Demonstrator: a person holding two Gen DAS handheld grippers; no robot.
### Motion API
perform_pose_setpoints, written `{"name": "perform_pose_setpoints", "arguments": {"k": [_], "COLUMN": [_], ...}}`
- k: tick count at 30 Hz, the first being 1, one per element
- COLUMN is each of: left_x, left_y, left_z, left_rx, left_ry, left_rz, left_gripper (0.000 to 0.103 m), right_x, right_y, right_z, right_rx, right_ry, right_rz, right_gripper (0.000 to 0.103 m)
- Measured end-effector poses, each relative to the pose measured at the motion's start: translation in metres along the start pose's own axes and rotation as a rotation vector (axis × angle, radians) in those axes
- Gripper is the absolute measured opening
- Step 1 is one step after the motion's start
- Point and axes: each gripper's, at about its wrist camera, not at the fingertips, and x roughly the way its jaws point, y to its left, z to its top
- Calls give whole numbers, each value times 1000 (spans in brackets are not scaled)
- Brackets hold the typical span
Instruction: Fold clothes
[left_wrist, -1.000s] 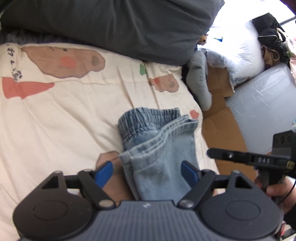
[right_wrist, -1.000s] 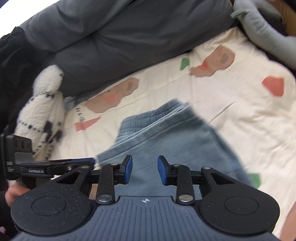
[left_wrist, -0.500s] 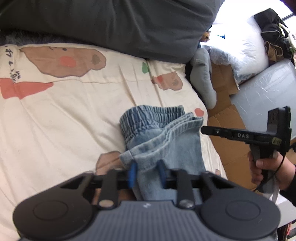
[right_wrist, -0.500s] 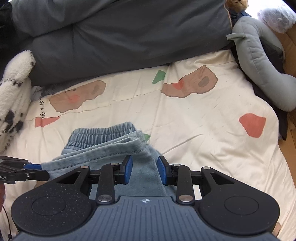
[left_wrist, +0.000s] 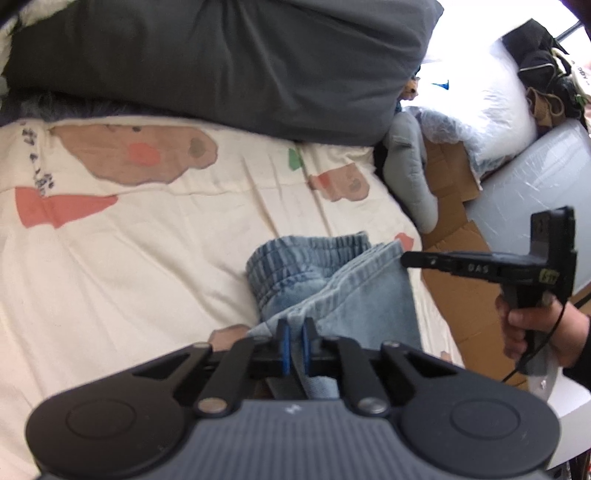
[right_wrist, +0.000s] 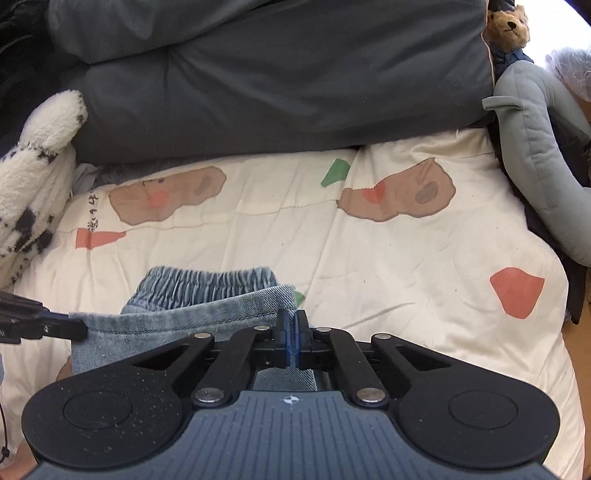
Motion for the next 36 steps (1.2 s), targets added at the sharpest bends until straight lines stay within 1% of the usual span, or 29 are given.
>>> {"name": "perform_pose_setpoints", "arguments": {"k": [2,3,4,5,6,7,9,12,17,20,22,24,26,28,29,31,32,34,36], "left_x": [4,6,7,7,8,9,13,22,31,32,31,30,28,25,23,19,18,15,13], "left_y": [4,6,7,5,5,5,6,12,20,24,25,24,23,22,21,15,12,5,-2], "left_z": [-1,-1,-1,-1,-1,-2,-3,-6,-8,-8,-8,-9,-9,-9,-9,-6,-5,-1,2], "left_rx": [-12,-18,-13,1,10,14,16,-8,-42,-65,-61,-57,-51,-47,-44,-33,-27,-14,-2], "left_ry": [17,25,29,28,28,30,38,55,46,37,39,40,39,33,30,22,19,11,3], "left_rz": [8,13,15,16,13,7,-7,-33,-79,-108,-119,-126,-124,-120,-117,-116,-117,-118,-119], "left_gripper": [15,27,45,55,67,71,71,71,70,63,48,46,43,39,38,31,29,23,20], "right_x": [5,6,6,7,7,7,7,13,32,40,44,45,43,40,38,34,31,25,16], "right_y": [0,-1,-2,-3,-3,-4,-4,-4,-7,-9,-10,-11,-11,-10,-10,-9,-9,-9,-8], "right_z": [0,0,0,0,-1,-1,-1,0,2,3,5,6,8,10,11,11,11,9,7], "right_rx": [-3,-4,-5,-6,-7,-8,-31,-77,-104,-121,-140,-149,-157,-165,-169,-178,-181,-180,-176], "right_ry": [20,27,32,37,41,46,47,78,121,128,130,130,124,117,114,108,103,90,75], "right_rz": [-4,-2,2,6,10,14,31,48,103,138,152,171,187,202,206,210,212,214,209], "right_gripper": [2,4,5,6,16,35,44,44,44,44,44,44,41,29,27,18,17,13,13]}}
